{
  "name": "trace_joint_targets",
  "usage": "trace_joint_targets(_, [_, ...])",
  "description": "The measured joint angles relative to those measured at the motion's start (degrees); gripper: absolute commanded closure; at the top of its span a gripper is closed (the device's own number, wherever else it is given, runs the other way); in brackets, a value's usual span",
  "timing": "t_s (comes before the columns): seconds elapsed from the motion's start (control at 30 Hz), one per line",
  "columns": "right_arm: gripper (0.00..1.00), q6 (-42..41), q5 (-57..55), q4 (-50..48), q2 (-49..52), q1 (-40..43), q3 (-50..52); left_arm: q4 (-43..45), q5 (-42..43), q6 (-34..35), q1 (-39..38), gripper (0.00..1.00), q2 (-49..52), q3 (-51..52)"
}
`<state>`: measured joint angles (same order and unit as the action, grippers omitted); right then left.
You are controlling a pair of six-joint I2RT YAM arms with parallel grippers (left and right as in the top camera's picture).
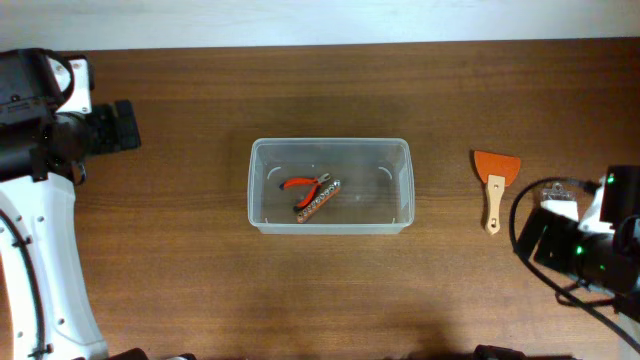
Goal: Pack container
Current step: 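Retract the left arm to the side of the table, then lower the right gripper onto the scraper's wooden handle and grasp it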
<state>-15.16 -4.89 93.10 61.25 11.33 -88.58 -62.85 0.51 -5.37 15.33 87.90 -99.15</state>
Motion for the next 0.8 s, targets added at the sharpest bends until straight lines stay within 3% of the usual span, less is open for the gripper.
trace_joint_targets(0.17, [0.01, 0.42, 0.28, -8.22, 4.42, 0.00, 2.38, 0.57, 1.66, 2.60, 0.11, 0.01, -0.02, 2.71])
trace_joint_targets(0.47, [0.01, 2.10, -0.20, -18.16, 27.71, 0.00, 3.91, 2.40, 2.29, 3.67, 0.11, 0.01, -0.02, 9.33])
trace_joint_targets(0.8, [0.01, 2.54, -0.20, -25.90, 41.38, 0.02, 3.98, 2.34, 0.50, 3.23, 0.11, 0.01, -0.02, 9.49])
